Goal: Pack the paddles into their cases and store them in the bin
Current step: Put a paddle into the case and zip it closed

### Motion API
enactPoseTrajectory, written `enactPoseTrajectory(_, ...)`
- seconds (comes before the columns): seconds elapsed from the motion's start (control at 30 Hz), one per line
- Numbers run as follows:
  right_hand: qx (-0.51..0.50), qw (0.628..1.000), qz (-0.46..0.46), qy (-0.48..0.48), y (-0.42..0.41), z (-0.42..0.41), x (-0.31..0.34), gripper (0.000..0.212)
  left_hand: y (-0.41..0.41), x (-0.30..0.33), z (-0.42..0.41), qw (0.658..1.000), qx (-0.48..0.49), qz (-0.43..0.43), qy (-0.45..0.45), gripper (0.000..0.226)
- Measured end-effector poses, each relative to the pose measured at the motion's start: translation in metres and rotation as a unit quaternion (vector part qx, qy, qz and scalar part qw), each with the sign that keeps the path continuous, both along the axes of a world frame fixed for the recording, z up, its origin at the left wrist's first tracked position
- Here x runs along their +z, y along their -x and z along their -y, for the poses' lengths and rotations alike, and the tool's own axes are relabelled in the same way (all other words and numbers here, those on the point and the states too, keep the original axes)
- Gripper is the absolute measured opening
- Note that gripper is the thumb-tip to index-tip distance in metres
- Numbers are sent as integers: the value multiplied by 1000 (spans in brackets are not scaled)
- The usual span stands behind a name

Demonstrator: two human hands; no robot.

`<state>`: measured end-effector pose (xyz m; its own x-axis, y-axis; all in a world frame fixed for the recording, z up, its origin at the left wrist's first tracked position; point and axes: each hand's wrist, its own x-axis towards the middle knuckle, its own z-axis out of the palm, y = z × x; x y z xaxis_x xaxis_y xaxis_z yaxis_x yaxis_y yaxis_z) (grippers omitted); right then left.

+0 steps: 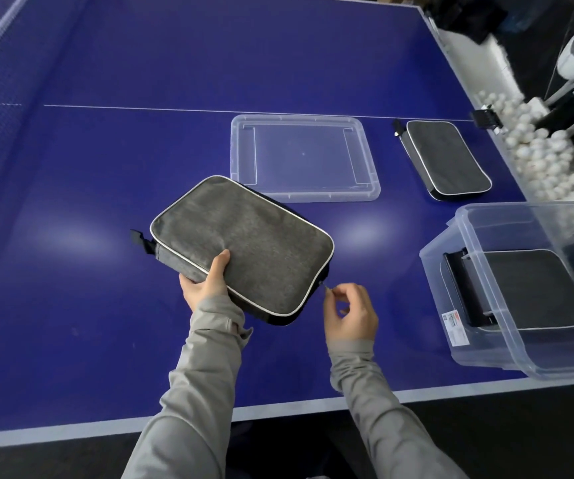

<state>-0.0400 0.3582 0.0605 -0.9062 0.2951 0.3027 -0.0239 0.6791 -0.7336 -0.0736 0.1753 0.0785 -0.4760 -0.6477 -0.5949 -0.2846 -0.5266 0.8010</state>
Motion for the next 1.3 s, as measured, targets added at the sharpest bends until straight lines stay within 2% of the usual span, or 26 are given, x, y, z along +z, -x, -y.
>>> enactPoseTrajectory(0.13,-19,999,-5,29,27,-15,7,9,-1,1,15,998,-57,-11,-8,35)
enactPoseTrajectory(0.27,17,1000,-9,24,42,-30,12,7,-3,3,27,994,-100,-42,-25,29)
enactPoseTrajectory(0.47,85,996,-14,18,59,-33,19,10,-7,10,37,980,-179,-78,-40,52)
enactPoseTrajectory(0.57,106,994,-1,20,66,-30,24,10,-9,11,39,968,-229,-94,-39,73)
enactPoseTrajectory(0.73,127,990,17,57,74,-22,32,8,-14,10,42,946,-304,-110,-21,60)
enactPoseTrajectory(0.87,144,983,47,103,77,-19,40,9,-17,6,47,931,-346,-118,-18,62)
enactPoseTrajectory(1.0,149,979,59,127,83,-18,49,18,-17,7,58,901,-417,-122,-2,66)
enactPoseTrajectory(1.1,159,970,79,165,93,-22,57,16,-16,10,65,874,-472,-117,24,77)
enactPoseTrajectory(1.3,207,962,117,137,109,-30,67,14,-8,23,73,816,-562,-96,94,69)
